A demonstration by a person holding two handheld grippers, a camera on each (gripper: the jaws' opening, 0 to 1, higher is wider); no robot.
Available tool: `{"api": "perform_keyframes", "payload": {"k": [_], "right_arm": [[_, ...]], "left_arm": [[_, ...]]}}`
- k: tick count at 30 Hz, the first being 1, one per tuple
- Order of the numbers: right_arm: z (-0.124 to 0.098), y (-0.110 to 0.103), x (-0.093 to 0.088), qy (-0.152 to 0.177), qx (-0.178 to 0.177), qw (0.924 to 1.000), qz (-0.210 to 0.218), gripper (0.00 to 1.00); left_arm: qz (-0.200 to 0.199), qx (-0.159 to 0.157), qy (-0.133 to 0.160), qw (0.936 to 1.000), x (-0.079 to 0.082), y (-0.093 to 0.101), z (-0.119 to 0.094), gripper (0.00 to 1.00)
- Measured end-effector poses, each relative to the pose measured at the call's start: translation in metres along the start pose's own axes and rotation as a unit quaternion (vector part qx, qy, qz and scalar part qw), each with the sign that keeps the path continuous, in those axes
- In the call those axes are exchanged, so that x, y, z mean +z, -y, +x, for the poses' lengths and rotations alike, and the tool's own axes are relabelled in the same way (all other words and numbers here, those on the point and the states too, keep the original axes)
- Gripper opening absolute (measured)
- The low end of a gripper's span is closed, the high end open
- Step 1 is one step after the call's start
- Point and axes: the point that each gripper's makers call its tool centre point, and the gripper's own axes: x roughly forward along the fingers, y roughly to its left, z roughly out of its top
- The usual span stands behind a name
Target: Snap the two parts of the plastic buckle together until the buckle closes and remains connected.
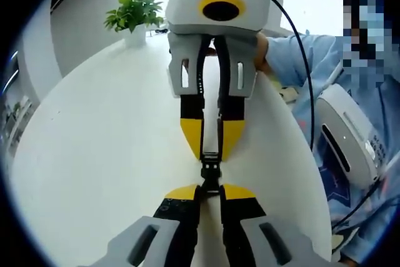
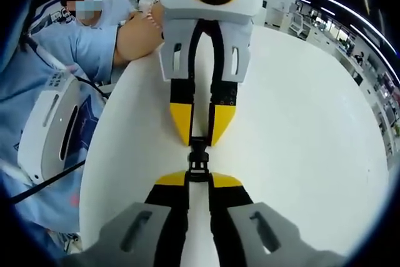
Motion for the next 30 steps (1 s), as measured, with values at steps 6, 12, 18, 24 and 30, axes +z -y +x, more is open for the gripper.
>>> {"api": "perform_keyframes", "payload": {"k": [6,12,18,24,30], "right_arm": [[0.0002,0.0004,0.0004,-0.003,-0.006,1.0000,0.005,0.11],[0.0012,0.0009,0.0011,-0.002,-0.010,0.9999,0.011,0.11],[0.0015,0.0016,0.0014,0.002,-0.007,0.9999,0.013,0.11],[0.0013,0.0016,0.0022,0.014,0.003,0.9999,0.001,0.12],[0.0004,0.0020,0.0025,0.022,0.008,0.9997,-0.005,0.12]], "left_arm": [[0.000,0.003,-0.003,1.0000,-0.0003,-0.0001,0.0002,0.11],[-0.002,0.000,0.002,1.0000,-0.0006,-0.0009,0.0003,0.11],[0.002,-0.001,0.005,1.0000,-0.0009,-0.0002,0.0002,0.11],[0.031,-0.007,0.015,0.9994,-0.0009,0.0007,0.0000,0.12],[0.038,-0.016,0.022,0.9989,-0.0003,0.0005,-0.0010,0.16]]}}
